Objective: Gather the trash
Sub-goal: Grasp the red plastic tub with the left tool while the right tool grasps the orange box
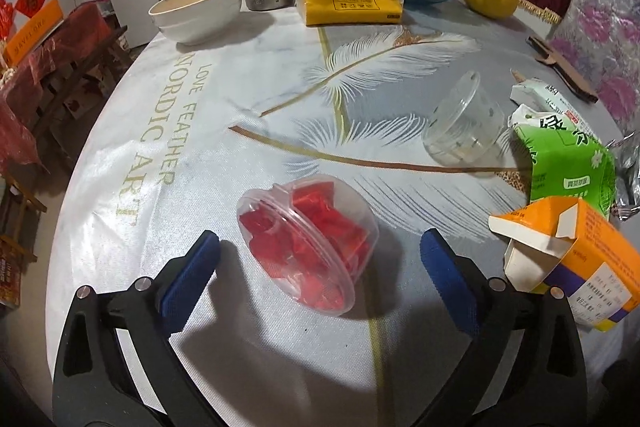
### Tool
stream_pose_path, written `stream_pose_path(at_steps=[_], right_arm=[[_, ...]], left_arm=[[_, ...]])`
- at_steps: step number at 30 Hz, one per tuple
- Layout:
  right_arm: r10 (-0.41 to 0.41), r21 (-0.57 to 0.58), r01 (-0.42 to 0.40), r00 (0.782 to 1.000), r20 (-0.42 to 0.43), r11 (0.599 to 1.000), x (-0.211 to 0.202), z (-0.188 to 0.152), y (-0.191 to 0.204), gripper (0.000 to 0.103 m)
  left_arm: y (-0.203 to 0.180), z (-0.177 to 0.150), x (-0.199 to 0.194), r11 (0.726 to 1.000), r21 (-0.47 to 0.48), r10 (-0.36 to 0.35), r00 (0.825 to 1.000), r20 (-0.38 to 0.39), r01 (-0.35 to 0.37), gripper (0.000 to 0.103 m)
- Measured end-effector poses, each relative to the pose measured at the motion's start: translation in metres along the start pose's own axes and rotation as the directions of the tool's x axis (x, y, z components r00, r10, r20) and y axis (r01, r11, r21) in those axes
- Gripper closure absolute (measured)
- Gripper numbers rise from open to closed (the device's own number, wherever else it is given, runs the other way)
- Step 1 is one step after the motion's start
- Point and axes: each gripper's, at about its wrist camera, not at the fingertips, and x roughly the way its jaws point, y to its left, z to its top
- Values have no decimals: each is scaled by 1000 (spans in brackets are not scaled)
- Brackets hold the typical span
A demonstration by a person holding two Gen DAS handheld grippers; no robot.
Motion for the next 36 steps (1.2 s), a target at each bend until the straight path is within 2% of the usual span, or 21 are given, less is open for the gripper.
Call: stream_pose_path(at_steps=[6, 7, 8, 9, 10, 13, 20, 24, 26, 27, 29, 30, 31, 32, 36], right_arm=[[-9, -27, 8, 999, -48, 1000, 25, 3, 7, 6], [-6, -27, 5, 999, -40, 1000, 26, 1, 7, 12], [-1, -27, 0, 999, -35, 1000, 26, 0, 7, 40], [31, -26, -32, 999, -32, 999, 23, -3, 5, 49], [55, -11, -55, 998, -17, 998, 17, -6, 4, 51], [47, 11, -47, 998, 35, 999, -3, -17, 0, 53], [-2, 57, -3, 997, 82, 998, -33, -50, -20, 51], [29, 113, -37, 997, 66, 993, -32, -57, -37, 48], [30, 120, -40, 996, 84, 992, -35, -58, -38, 30], [26, 119, -37, 995, 95, 992, -38, -61, -37, 27], [19, 115, -32, 994, 111, 993, -42, -63, -36, 18], [18, 115, -32, 993, 118, 993, -43, -63, -35, 16], [18, 118, -32, 992, 123, 993, -43, -62, -35, 14], [20, 122, -36, 992, 125, 992, -41, -59, -35, 14], [26, 139, -45, 991, 133, 989, -38, -54, -37, 13]], left_arm=[[-1, 0, 0, 1000, 4, 5, 1000, -1, -5, 7], [-1, 0, 0, 1000, 4, 5, 1000, -1, -5, 7], [-1, 0, 0, 1000, 4, 5, 1000, -2, -5, 7], [-1, 0, 0, 1000, 5, 6, 1000, -2, -6, 7], [-1, 0, 0, 1000, 4, 5, 1000, -2, -5, 7], [0, 0, -1, 1000, -1, -2, 1000, -1, 2, 7], [17, 2, -6, 993, -91, -67, 997, 24, 69, 7], [24, 5, -6, 988, -137, -71, 997, 37, 76, 7], [24, 7, -8, 989, -136, -58, 997, 55, 65, 7], [23, 8, -10, 989, -131, -53, 996, 66, 61, 8], [20, 8, -12, 992, -112, -56, 995, 78, 64, 22], [17, 8, -11, 993, -95, -64, 995, 75, 71, 28], [14, 7, -10, 994, -81, -70, 995, 70, 76, 41], [10, 7, -10, 995, -61, -72, 995, 65, 76, 47], [1, 4, -19, 997, -12, -70, 991, 113, 71, 47]])
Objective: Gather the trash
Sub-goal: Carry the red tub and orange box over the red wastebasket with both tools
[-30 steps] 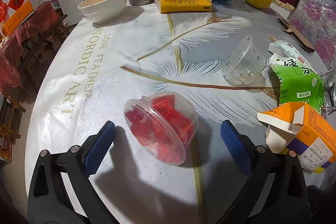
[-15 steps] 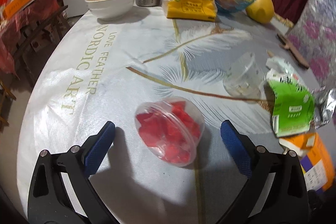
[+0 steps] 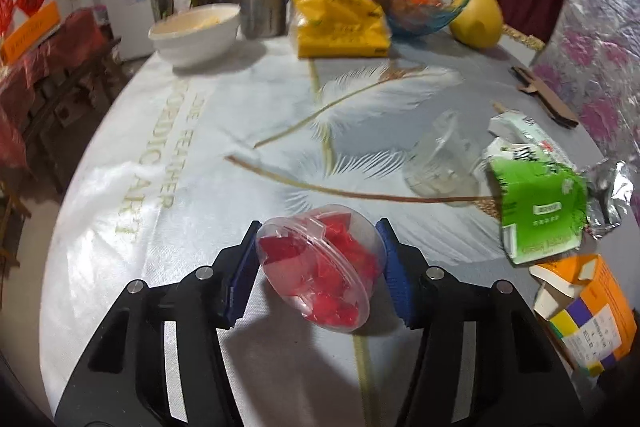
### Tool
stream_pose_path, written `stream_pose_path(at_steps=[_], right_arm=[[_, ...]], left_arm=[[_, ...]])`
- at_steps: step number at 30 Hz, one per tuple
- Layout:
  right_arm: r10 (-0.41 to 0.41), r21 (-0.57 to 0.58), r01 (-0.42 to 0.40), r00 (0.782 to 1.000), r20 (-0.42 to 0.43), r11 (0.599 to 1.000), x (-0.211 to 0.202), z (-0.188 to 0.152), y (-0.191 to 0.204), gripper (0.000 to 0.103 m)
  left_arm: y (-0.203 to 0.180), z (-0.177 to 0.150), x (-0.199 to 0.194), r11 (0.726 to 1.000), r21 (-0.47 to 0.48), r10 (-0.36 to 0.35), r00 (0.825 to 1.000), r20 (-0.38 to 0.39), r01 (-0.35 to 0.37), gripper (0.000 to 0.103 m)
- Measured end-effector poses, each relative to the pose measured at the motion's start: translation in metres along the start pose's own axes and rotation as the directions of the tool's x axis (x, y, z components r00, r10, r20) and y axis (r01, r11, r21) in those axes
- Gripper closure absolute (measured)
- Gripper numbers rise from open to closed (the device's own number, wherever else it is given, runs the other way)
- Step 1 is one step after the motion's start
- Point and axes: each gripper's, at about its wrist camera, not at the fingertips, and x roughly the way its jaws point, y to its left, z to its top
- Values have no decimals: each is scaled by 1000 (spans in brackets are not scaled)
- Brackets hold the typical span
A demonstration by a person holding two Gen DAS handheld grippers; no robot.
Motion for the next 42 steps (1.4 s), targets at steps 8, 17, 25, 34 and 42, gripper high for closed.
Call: stream_pose_path(at_steps=[8, 17, 25, 34, 42], right_arm=[[16, -8, -16, 1000, 12, 1000, -4, 4, 4, 58], [8, 6, -8, 995, 102, 1000, -50, 8, -3, 59], [-21, 40, 14, 984, 176, 999, -98, 2, -19, 59], [-80, 99, 57, 965, 250, 993, -156, -20, -48, 59], [-180, 180, 130, 938, 296, 975, -215, -53, -93, 59]], left_arm=[[-12, -9, -18, 998, 47, -50, 997, 58, 48, 47], [-33, -39, -55, 995, 58, -84, 990, 114, 77, 47], [-65, -55, -91, 987, 103, -137, 979, 153, 122, 47], [-114, -71, -128, 966, 180, -216, 959, 181, 184, 47], [-167, -81, -145, 937, 269, -276, 945, 176, 224, 47]])
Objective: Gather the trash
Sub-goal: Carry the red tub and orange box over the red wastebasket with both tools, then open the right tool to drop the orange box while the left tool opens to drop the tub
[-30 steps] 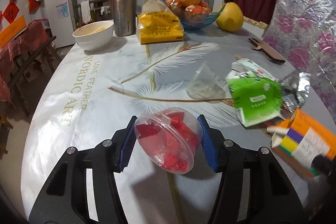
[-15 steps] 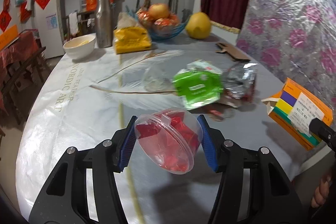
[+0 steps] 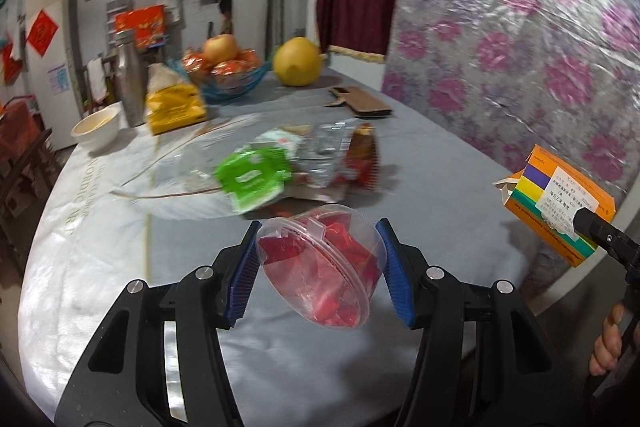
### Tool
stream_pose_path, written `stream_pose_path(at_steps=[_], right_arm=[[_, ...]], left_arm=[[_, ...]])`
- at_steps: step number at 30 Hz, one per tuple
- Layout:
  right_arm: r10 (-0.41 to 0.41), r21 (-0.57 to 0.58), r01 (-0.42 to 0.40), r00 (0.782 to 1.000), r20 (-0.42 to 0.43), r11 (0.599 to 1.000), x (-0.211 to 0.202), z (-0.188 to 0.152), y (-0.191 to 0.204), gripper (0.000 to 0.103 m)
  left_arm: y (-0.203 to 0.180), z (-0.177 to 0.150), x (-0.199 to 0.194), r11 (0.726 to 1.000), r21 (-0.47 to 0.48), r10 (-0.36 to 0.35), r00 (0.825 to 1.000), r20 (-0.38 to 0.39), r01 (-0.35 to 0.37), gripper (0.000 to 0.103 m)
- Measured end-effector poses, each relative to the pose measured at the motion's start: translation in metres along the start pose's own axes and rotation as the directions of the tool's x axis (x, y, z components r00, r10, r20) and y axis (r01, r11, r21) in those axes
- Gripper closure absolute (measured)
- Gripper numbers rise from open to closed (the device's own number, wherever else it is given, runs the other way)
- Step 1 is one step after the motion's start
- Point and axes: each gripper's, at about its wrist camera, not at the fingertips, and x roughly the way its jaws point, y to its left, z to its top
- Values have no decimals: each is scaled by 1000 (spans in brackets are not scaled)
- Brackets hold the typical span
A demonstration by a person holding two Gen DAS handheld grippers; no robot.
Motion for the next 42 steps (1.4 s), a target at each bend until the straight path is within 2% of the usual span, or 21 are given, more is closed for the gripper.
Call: stream_pose_path(at_steps=[7, 16, 26, 31, 34, 35, 36, 42], right_arm=[[-101, 52, 99, 995, 28, 994, -39, -10, -53, 59], [-224, 99, 224, 974, -4, 970, -68, -35, -111, 58], [-314, 148, 327, 944, -102, 933, -74, -73, -169, 58], [-344, 189, 374, 923, -175, 908, -70, -100, -198, 57], [-370, 191, 421, 894, -251, 887, -57, -120, -220, 51], [-380, 195, 436, 886, -266, 879, -54, -125, -225, 39], [-392, 213, 454, 877, -277, 865, -53, -133, -232, 33], [-390, 291, 445, 892, -229, 847, -68, -134, -249, 31]], left_arm=[[-58, 4, 8, 994, 85, -62, 998, -10, 63, 47], [-128, -3, 30, 970, 176, -157, 985, -76, 168, 47], [-213, -26, 56, 912, 273, -264, 948, -180, 306, 47], [-244, -39, 68, 886, 311, -281, 931, -232, 344, 47], [-258, -45, 75, 871, 324, -290, 920, -263, 368, 47], [-263, -48, 77, 866, 330, -293, 916, -274, 375, 47], [-267, -50, 79, 861, 336, -293, 913, -283, 381, 47], [-294, -60, 87, 831, 372, -301, 897, -324, 414, 47]])
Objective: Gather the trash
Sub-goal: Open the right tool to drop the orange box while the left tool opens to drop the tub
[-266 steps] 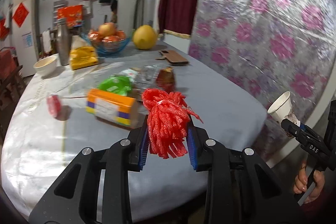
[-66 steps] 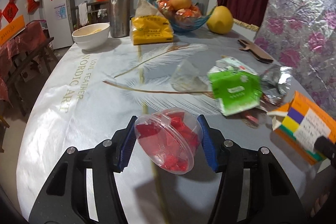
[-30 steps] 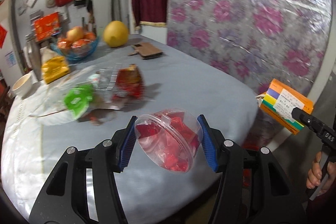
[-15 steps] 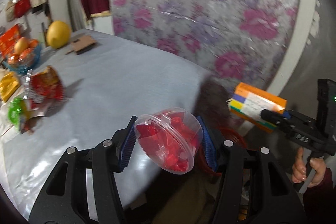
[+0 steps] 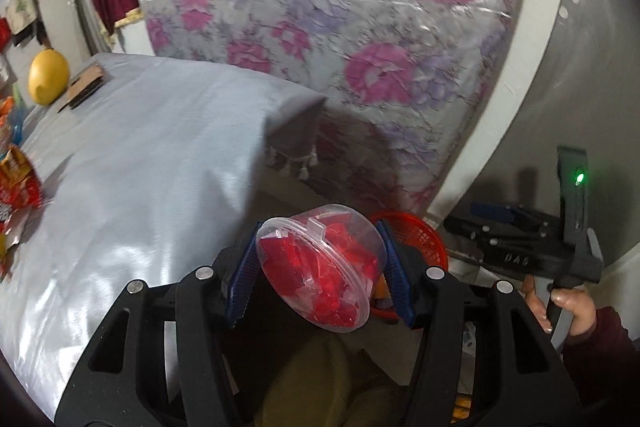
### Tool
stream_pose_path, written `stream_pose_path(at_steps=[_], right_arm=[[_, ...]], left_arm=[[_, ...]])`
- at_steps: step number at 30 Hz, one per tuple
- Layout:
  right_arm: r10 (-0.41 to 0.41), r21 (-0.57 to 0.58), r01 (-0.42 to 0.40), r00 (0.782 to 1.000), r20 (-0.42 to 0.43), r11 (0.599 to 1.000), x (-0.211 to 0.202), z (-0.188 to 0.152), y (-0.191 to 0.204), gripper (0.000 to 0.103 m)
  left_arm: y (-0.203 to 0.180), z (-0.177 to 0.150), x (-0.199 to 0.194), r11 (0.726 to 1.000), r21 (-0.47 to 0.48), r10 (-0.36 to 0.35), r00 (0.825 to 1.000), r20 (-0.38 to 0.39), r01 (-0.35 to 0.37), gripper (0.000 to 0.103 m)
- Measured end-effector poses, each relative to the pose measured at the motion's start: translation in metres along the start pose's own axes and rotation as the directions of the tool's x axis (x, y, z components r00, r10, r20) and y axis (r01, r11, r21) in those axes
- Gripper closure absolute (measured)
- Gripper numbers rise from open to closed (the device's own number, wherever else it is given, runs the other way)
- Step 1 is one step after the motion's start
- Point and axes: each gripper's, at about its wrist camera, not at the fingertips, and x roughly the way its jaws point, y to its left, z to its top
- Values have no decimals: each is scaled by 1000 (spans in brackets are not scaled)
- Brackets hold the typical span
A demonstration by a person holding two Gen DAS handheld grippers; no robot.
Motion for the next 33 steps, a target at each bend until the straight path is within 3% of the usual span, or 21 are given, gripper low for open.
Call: stream_pose_path(at_steps=[5, 15, 16, 17, 20, 33], right_arm=[[-7, 35, 5, 998, 68, 999, -17, 10, -11, 24], [-14, 77, 6, 995, 102, 997, -31, 17, -29, 23], [-13, 79, 4, 994, 104, 997, -32, 17, -30, 23], [-9, 84, 0, 994, 107, 996, -34, 17, -32, 23], [0, 95, -12, 993, 120, 995, -37, 18, -36, 23], [42, 62, -51, 990, 138, 997, -45, 22, -13, 18]], left_arm=[[-22, 3, 17, 998, 45, -34, 999, -25, 35, 47], [-78, 18, 72, 981, 135, -123, 987, -107, 137, 46], [-81, 20, 75, 980, 137, -128, 986, -111, 143, 45], [-83, 22, 79, 980, 138, -131, 984, -119, 147, 35], [-80, 23, 77, 985, 114, -120, 988, -98, 131, 10], [-35, 18, 30, 998, 25, -51, 999, -7, 51, 9]])
